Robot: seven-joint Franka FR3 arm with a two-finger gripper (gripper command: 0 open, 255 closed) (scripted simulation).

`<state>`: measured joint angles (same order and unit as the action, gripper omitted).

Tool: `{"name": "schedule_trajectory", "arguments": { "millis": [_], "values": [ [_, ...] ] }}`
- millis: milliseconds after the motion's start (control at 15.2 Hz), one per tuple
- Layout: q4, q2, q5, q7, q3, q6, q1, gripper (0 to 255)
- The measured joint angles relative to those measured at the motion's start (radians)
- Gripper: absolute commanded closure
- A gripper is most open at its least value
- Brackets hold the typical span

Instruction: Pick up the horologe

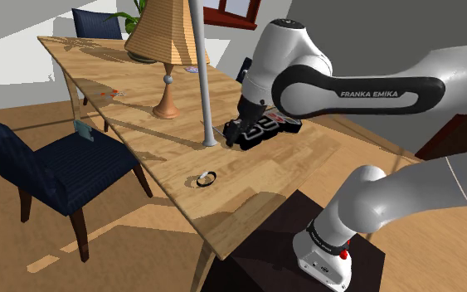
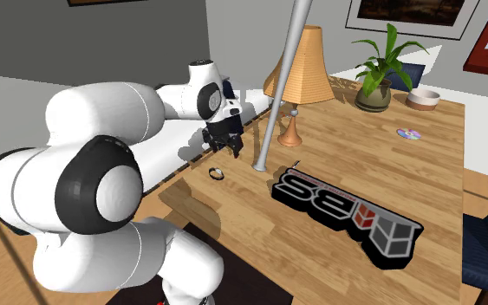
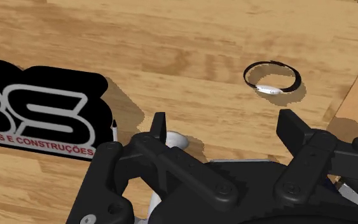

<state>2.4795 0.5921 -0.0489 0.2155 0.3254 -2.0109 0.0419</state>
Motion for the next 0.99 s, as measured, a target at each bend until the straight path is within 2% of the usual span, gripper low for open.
{"name": "schedule_trajectory", "arguments": {
  "millis": [198, 528, 990],
  "values": [
    [0.035, -0.066, 0.04, 0.049, 0.072, -0.092, -0.002, 0],
    [0.04, -0.228, 0.156, 0.166, 0.198, -0.227, -0.037, 0],
    [0.077, -0.313, 0.226, 0.232, 0.238, -0.334, -0.068, 0]
  ]
}}
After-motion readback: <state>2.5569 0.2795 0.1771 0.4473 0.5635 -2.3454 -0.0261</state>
